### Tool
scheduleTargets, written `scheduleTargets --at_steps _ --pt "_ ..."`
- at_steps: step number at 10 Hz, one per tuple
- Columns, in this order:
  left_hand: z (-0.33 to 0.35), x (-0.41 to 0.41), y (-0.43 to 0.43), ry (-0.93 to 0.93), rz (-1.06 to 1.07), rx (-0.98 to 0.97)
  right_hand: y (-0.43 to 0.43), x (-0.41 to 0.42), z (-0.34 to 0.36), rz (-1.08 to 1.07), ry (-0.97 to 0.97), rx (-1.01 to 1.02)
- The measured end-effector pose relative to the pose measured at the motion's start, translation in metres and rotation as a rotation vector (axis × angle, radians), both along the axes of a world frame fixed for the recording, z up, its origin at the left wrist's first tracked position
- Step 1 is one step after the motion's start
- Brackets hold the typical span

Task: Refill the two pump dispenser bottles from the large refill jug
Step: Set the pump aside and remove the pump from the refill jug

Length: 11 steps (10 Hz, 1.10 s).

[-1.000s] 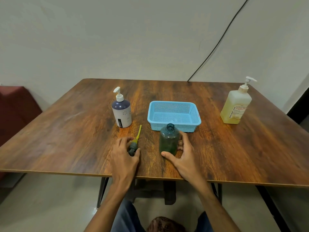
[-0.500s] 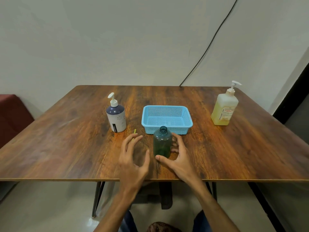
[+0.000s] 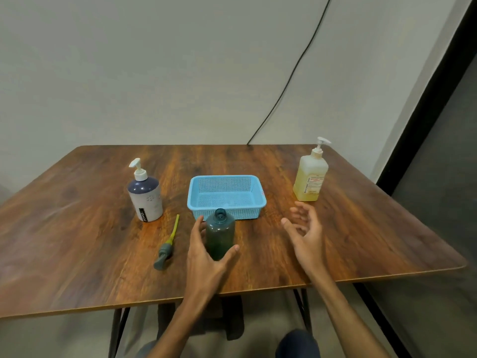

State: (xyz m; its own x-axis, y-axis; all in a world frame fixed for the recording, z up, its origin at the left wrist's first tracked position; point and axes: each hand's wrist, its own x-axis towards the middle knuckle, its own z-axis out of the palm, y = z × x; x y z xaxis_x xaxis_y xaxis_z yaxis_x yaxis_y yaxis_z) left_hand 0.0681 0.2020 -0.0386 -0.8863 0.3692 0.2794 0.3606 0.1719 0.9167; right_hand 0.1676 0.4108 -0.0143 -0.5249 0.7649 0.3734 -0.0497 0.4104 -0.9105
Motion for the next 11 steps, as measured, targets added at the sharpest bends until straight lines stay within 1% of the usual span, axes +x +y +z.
scheduleTargets --at_steps 1,2,3,4,5,6,7,8,11 --pt "-0.005 -0.003 0.006 0.040 0.009 -0.040 0.029 -0.012 0.010 -0.138 -0.029 -0.001" --pt "-0.010 -0.006 0.006 0.068 0.024 -0.051 0.053 -0.023 0.018 -0.230 -0.034 0.033" --pt "-0.013 -0.009 0.006 0.074 0.024 -0.067 0.073 -0.032 0.026 -0.309 -0.068 0.112" --pt "-0.018 -0.011 0.007 0.066 0.029 -0.067 0.091 -0.037 0.028 -0.328 -0.193 0.174" --pt "-0.021 -0.012 0.008 0.053 0.039 -0.078 0.106 -0.045 0.027 -0.324 -0.205 0.176" --pt "-0.021 -0.012 0.009 0.053 0.052 -0.078 0.124 -0.057 0.027 -0.306 -0.187 0.175" --pt "-0.023 -0.013 0.011 0.048 0.068 -0.099 0.136 -0.064 0.025 -0.301 -0.162 0.124" --pt "-0.024 -0.013 0.012 0.053 0.065 -0.108 0.143 -0.071 0.022 -0.286 -0.130 0.138" --pt "-0.020 -0.012 0.011 0.055 0.046 -0.135 0.134 -0.072 0.029 -0.257 -0.136 0.092"
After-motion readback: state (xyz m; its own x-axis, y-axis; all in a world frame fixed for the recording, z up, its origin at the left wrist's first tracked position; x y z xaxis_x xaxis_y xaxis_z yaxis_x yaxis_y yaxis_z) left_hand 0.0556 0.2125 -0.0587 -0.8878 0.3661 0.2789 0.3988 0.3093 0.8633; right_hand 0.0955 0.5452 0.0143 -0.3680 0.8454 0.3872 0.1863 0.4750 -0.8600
